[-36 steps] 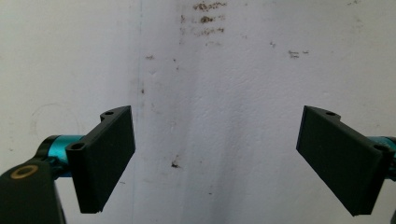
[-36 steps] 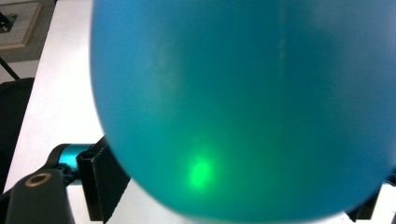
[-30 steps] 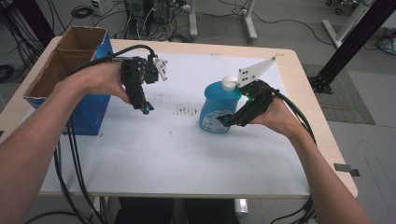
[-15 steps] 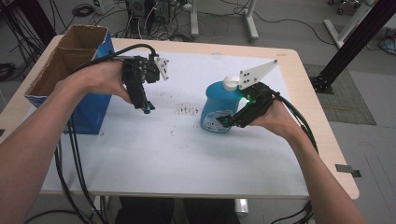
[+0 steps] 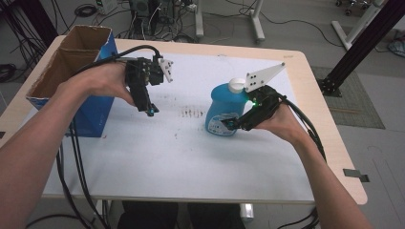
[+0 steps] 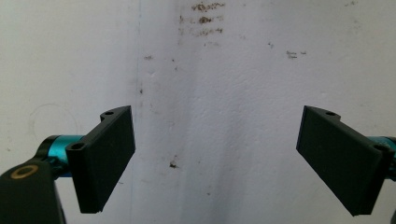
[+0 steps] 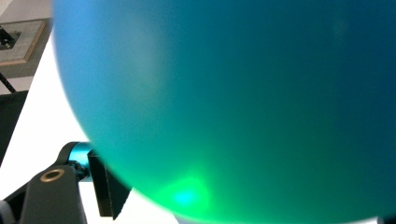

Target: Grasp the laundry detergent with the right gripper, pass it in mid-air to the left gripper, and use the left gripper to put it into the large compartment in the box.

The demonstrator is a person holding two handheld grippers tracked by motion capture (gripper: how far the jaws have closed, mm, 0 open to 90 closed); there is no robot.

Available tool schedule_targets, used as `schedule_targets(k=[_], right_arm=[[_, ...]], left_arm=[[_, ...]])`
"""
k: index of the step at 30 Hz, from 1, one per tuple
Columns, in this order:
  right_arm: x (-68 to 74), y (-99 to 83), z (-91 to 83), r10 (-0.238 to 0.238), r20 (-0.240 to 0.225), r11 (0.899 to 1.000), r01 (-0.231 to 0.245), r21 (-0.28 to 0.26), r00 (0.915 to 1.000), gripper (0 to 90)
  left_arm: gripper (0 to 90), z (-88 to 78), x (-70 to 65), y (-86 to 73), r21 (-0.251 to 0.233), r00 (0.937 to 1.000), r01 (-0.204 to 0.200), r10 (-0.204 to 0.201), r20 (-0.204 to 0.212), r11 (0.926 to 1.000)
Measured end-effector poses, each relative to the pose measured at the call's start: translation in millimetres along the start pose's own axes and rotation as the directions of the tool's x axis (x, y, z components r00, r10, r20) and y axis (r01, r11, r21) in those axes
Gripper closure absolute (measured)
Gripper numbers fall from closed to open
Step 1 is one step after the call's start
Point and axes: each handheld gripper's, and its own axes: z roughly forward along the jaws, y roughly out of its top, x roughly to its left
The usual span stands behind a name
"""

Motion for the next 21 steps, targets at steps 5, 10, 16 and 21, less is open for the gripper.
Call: schedule_targets(k=[5, 10, 16, 21], right_arm=[[-0.7, -0.3, -0.1, 0.000, -0.001, 1.000, 0.000, 0.001, 1.0000, 20.1], [-1.6, -0.8, -0.1, 0.006, 0.005, 1.000, -0.006, -0.003, 1.0000, 20.3], [-1.9, -0.4, -1.4, -0.003, -0.004, 1.000, 0.003, -0.010, 1.0000, 25.6], [-2.1, -0.6, -1.1, 0.000, -0.002, 1.000, 0.000, -0.005, 1.0000, 28.0]], left_arm=[[11.7, 0.8, -0.2, -0.3, 0.001, 1.0000, 0.003, -0.003, 0.002, 1.0000], [11.6, 0.4, 0.0, -0.3, -0.001, 1.0000, -0.001, 0.001, 0.000, 1.0000], [11.6, 0.6, -0.4, -0.7, 0.000, 1.0000, 0.005, -0.005, 0.001, 1.0000], [11.6, 0.9, -0.6, -0.6, -0.001, 1.0000, 0.004, -0.004, 0.001, 1.0000]])
